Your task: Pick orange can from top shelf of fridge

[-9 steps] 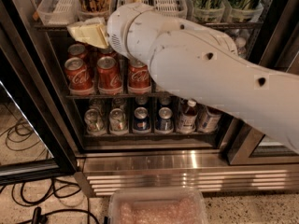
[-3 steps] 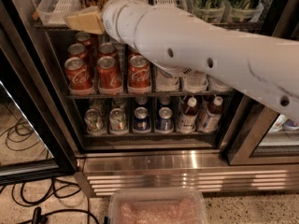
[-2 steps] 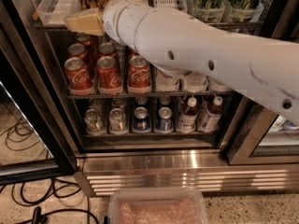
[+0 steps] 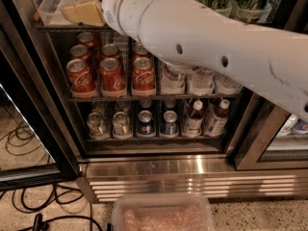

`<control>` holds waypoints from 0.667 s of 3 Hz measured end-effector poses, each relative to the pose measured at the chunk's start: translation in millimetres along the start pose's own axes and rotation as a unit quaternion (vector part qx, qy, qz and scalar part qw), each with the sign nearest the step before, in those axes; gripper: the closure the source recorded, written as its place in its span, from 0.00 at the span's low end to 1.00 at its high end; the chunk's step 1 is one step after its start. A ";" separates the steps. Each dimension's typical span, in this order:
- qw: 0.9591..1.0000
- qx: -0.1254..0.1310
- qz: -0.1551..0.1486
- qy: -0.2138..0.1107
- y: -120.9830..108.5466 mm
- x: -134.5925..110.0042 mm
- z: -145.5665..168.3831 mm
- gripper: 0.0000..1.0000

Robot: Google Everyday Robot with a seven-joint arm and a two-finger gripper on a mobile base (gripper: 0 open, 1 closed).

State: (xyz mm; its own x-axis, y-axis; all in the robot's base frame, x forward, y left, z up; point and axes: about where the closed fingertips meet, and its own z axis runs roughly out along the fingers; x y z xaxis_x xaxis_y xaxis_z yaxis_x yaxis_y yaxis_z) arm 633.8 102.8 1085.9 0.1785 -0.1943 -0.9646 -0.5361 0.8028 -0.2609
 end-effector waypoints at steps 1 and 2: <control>1.000 0.000 0.000 0.000 0.0 -0.3 0.1 0.00; 1.000 0.002 0.012 0.001 1.4 3.7 0.2 0.00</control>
Offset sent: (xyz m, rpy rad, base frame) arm 0.0002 -0.0032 -0.0122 0.0438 0.0340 -0.0139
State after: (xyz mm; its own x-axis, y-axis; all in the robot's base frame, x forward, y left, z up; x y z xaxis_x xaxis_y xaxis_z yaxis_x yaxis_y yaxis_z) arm 633.9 103.4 1082.0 0.1634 -0.1758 -0.9708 -0.5363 0.8101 -0.2370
